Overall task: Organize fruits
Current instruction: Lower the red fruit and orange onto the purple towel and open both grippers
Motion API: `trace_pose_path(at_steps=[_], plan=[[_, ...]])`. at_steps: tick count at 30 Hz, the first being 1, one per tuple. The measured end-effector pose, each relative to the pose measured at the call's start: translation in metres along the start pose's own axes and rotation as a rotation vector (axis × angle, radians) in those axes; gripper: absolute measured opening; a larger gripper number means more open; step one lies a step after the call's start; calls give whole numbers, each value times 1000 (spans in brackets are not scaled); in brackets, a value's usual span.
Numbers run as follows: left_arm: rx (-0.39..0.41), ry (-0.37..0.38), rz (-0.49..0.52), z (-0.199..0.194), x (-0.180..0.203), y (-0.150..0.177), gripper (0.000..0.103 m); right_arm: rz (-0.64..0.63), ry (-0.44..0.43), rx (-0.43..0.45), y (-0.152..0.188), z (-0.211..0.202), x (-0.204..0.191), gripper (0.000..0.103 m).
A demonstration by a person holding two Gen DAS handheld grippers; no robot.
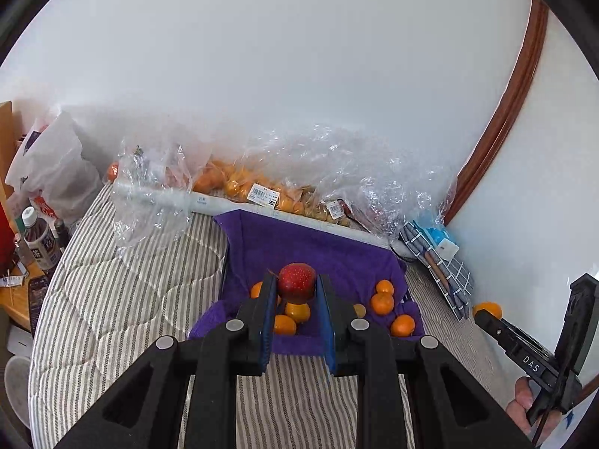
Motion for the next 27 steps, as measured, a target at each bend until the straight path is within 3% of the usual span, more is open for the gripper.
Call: trace_pose_path(at_steps=[12, 27], plan=[[-25, -28, -3, 39, -10, -9, 20, 1, -17, -45, -1, 40, -5, 37], [-176, -66, -21, 145, -40, 30, 20, 2, -54, -230, 74, 134, -11, 37]])
Point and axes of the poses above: each gripper's, at about its wrist camera, not at the fingertips, and z roughly the way its jaws point, x to its right, y to its underside, the point moved 9 cm from there along z, roughly the way its jaws point, and after that the axes turned 8 degrees about x, right-handed, at the moved point
